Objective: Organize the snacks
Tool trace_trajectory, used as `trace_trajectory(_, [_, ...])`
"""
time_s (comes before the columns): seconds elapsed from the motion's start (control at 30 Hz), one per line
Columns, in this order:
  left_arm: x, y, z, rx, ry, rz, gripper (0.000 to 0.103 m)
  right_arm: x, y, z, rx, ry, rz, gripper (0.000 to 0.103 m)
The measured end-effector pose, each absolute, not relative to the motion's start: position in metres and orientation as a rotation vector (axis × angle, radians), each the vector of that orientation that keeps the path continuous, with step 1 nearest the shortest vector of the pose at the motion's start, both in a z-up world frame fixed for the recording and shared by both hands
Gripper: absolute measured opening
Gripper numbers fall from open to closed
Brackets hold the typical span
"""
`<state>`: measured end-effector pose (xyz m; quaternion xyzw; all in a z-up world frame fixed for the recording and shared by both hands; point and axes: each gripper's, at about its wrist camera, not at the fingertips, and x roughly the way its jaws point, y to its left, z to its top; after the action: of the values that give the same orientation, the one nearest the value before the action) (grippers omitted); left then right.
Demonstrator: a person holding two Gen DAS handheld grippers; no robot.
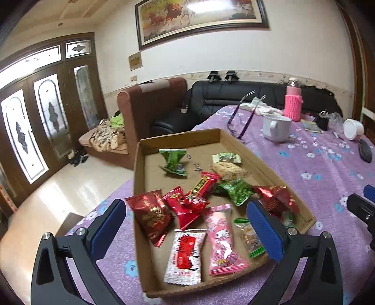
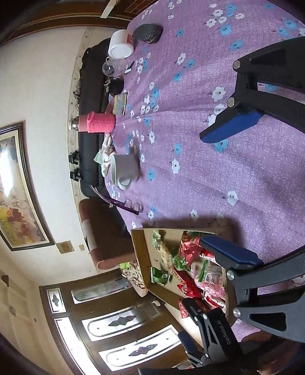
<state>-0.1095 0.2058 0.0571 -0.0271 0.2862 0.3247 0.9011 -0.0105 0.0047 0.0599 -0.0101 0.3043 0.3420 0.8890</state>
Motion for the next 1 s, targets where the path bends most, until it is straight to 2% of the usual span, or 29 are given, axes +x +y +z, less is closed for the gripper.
trace_trajectory(0.4, [-0.109, 0.19, 0.064, -0.012, 0.575, 0.702, 0.103, -0.036, 0.021, 0.068, -0.105, 0.572, 0.797, 0.088])
trace_trajectory(1.0, [-0.11, 0.21, 0.057, -0.052, 0.639, 0.812, 0.103, -0.038, 0.023, 0.069, -0.111, 0.571, 0.789, 0.09])
